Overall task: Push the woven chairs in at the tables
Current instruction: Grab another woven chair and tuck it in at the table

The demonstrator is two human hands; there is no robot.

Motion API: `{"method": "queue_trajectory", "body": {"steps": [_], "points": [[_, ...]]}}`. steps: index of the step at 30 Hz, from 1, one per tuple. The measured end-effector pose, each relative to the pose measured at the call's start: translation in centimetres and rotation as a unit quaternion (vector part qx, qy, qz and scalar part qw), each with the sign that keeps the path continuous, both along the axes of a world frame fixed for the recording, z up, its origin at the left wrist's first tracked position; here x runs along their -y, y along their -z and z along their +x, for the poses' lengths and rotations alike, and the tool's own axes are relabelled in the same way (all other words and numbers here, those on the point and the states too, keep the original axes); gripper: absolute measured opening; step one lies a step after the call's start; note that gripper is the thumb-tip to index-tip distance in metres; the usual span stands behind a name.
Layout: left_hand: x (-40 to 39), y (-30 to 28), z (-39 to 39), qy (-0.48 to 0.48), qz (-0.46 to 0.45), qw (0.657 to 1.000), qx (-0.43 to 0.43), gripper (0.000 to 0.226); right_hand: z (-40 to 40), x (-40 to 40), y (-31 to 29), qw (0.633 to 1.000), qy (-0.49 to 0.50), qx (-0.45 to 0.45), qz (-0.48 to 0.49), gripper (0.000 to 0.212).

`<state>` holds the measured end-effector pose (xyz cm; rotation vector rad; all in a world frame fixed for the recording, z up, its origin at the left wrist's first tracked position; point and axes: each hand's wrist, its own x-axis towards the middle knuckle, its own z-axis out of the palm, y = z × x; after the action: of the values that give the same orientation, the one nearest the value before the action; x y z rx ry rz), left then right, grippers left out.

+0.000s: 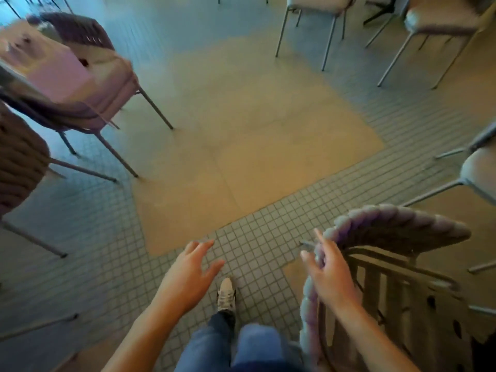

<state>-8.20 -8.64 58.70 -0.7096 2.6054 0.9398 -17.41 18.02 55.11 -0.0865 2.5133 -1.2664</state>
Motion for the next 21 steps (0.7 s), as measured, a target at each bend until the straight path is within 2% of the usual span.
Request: {"method": "queue_trajectory", "body": {"steps": [5,10,15,21], "points": [[5.3,-1.3,-12.5,0.057,-0.044,0.997,-0.003,0.057,-9.0,5.1,-0.6,0.999,0.019,0.028,-0.016,0.063],[7.5,-1.1,-26.9,0.133,-0.047,0.99,-0.009,0.057,-18.1,5.8,0.8,0.992,0.11,0.056,0.002,0.065],[7.1,-0.3,-42.2,0.189,-0.049,0.98,-0.032,0.057,-30.6,5.7,2.4,0.98,0.185,0.067,0.012,0.068],[3.1,-2.0,-63.7,0.273,-0.049,0.957,-0.083,0.05,-48.2,3.5,-1.1,0.978,0.202,0.041,0.033,0.066]]}}
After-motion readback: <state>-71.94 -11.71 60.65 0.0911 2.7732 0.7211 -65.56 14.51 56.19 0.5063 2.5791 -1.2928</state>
